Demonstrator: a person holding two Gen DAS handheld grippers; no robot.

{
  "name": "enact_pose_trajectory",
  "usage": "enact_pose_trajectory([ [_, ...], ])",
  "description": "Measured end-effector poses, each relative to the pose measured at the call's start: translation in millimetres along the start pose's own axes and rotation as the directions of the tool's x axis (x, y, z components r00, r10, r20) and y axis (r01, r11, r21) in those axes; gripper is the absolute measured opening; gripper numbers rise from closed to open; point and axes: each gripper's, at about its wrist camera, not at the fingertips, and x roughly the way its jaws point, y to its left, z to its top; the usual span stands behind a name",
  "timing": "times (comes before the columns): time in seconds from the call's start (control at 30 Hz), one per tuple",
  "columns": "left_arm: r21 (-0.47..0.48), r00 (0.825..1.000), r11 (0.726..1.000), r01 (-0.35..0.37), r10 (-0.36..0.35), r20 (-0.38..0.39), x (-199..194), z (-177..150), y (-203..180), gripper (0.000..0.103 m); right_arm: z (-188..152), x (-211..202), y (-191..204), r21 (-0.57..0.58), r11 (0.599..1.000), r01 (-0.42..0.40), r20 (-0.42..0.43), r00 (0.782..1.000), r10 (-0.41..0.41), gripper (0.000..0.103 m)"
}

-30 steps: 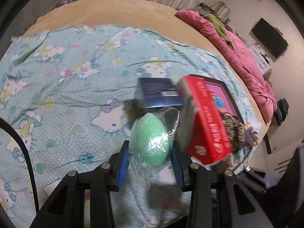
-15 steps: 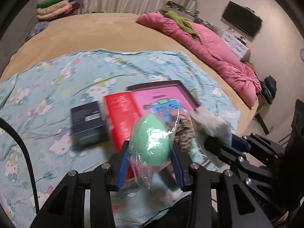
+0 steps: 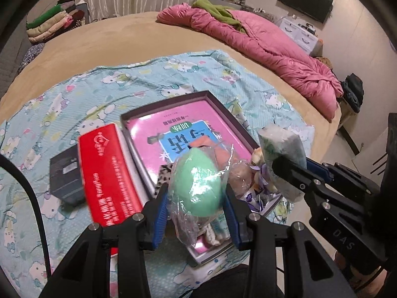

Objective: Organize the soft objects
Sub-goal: 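Carry the green sponge and tissue pack over the pink book tray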

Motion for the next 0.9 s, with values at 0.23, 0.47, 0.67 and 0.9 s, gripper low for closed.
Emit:
enact_pose_trajectory([
  [0.23, 0.032, 0.998, 0.999, -0.026, 0.027, -0.049, 30, -2, -9, 0.042, -8, 30, -12, 0.017, 1.0, 0.009, -0.042, 0.999, -0.008, 0.023],
  [0.47, 0.041, 0.996, 0.999, -0.033, 0.036, -0.082, 51, -2, -6, 0.042, -14, 57, -18, 0.034, 0.999, 0.021, -0.087, 0.996, -0.018, 0.025],
  [0.67, 0.028, 0.996, 0.999, -0.019, 0.021, -0.083, 57, 0, -1, 0.042, -18, 67, -27, 0.06, 0.998, 0.032, -0.096, 0.995, -0.026, 0.025],
  [0.9, 0.018, 0.997, 1.0, -0.002, 0.003, -0.075, 58, 2, 1, 0.042, -14, 61, -31, 0.071, 0.997, 0.039, -0.071, 0.997, -0.034, 0.025],
])
